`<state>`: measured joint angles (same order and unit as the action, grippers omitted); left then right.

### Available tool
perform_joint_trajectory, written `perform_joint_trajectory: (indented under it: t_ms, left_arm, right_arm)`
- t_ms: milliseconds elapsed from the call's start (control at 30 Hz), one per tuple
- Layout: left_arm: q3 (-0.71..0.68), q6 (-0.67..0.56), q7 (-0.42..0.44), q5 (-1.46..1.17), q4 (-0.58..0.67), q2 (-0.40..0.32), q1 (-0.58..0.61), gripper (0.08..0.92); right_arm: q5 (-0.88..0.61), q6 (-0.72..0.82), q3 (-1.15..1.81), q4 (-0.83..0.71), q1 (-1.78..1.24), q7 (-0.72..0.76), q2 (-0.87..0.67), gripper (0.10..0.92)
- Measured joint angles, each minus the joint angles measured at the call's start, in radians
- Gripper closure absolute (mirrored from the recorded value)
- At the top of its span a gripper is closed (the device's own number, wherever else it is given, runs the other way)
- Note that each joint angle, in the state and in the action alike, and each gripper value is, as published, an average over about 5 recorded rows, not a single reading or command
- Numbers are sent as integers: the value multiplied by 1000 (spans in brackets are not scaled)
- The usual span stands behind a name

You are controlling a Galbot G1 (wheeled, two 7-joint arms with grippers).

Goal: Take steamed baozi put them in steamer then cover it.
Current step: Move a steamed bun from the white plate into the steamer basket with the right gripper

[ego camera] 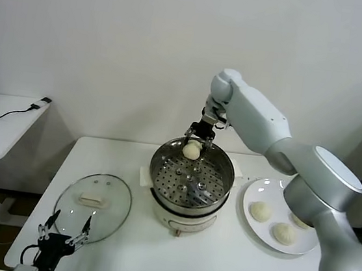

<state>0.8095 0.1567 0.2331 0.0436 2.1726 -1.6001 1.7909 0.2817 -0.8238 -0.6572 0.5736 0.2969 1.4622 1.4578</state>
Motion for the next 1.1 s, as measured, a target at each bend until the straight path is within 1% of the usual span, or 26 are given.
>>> perform_joint_trajectory:
  t_ms: [167,267,333,433,633,767,1100]
  left_arm:
    - [-1,-1,0,0,0,-1,0,177]
    - [-1,-1,0,0,0,-1,1,177]
    - [-1,-1,0,0,1,-1,1,177]
    - [-3,-1,0,0,0,-1,0,177]
    - [-5,-1,1,0,-1,-2,0,177]
    - [-3,-1,1,0,0,-2,3,177]
    - [-8,-1,3,1,-2,-3,-1,177]
  right_arm:
    - [56,0,17,-10,-17,-35,6,365]
    - [85,0,23,-16,-26,-62,5,318]
    - [100,0,25,-19,-33,-80,4,265]
    - [117,0,27,-22,-41,-107,4,212]
    - [136,0,28,-22,-47,-146,2,203]
    - [125,0,28,-10,-38,-143,-8,202]
    - [-15,0,9,30,26,-40,-59,203]
